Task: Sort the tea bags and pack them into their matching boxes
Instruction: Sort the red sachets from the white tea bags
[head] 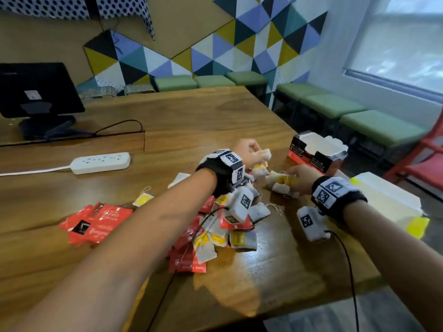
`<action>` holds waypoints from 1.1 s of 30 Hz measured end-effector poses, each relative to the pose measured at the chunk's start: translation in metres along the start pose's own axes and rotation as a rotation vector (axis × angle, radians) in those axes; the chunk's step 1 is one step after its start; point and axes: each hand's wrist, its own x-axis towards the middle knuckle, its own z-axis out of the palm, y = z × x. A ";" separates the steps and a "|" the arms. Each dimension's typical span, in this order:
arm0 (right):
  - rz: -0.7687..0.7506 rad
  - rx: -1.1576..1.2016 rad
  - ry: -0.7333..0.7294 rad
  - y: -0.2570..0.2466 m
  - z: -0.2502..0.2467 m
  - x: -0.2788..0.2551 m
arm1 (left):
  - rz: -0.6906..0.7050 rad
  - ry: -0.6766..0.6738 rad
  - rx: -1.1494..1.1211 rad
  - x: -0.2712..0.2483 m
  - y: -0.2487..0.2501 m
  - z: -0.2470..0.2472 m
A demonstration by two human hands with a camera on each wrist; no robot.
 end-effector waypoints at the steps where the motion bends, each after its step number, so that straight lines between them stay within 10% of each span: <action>1: 0.003 -0.044 -0.019 0.004 -0.001 -0.002 | -0.014 -0.027 0.003 0.003 0.001 0.013; 8: -0.084 -0.114 -0.140 0.004 -0.003 -0.009 | -0.086 -0.166 0.102 0.001 -0.009 0.043; 19: -0.376 -0.060 0.056 -0.007 0.002 -0.014 | -0.085 -0.378 0.289 -0.010 -0.020 0.039; 33: -0.318 -0.374 -0.123 -0.015 0.012 -0.011 | -0.193 -0.182 0.755 -0.030 -0.050 -0.043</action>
